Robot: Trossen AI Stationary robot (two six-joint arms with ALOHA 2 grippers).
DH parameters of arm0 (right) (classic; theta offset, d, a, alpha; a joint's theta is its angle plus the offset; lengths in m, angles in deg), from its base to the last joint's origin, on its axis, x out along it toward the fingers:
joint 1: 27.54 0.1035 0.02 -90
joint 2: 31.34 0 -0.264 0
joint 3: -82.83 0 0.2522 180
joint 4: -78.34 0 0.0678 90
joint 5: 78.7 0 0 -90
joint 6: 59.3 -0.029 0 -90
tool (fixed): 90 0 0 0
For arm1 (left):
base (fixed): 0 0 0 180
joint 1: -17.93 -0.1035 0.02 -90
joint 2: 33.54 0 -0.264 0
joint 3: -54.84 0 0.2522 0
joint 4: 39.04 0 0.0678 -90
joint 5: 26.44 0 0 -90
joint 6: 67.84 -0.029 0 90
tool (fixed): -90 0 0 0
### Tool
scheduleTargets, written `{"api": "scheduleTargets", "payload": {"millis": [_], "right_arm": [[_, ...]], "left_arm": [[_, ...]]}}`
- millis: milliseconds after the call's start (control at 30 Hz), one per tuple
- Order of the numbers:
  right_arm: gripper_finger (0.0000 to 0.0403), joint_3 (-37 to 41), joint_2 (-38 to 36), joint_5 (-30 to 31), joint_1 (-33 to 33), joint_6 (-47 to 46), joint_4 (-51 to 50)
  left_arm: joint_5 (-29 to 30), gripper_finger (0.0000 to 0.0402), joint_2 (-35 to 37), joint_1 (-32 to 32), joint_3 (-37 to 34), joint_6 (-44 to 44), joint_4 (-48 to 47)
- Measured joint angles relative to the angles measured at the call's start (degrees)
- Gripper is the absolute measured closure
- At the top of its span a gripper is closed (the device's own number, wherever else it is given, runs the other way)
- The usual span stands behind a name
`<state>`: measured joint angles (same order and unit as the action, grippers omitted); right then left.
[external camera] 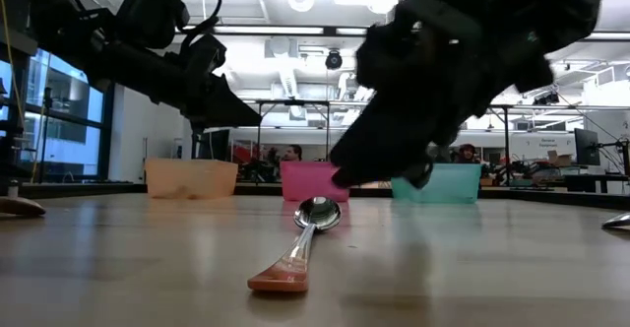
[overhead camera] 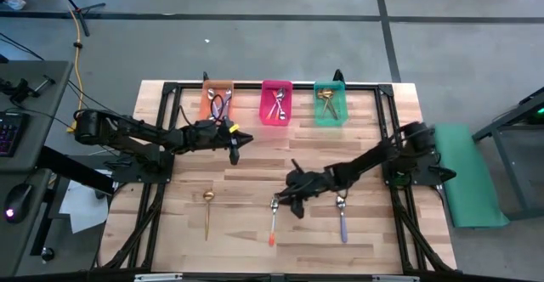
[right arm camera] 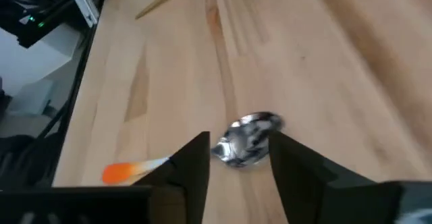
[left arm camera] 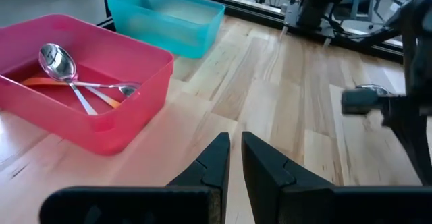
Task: Sort silverware by color (type)
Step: Put the orange spoon into the pink bin
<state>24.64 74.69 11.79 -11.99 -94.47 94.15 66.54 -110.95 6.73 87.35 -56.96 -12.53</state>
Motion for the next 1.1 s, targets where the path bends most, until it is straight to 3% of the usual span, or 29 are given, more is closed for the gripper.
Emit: {"api": "scheduleTargets", "payload": {"millis": [267,1100], "right_arm": [[0.023,-3.5,4.6,0.2,-0.6,-2.5,-1.4],[0.023,-3.5,1.4,-2.2,-2.8,10.9,-4.1]], "left_arm": [[0.0,0.0369,0.0,0.9,0.0,-0.4,-0.5],[0.1,0.0369,0.0,2.1,0.0,0.5,-0.6]]}}
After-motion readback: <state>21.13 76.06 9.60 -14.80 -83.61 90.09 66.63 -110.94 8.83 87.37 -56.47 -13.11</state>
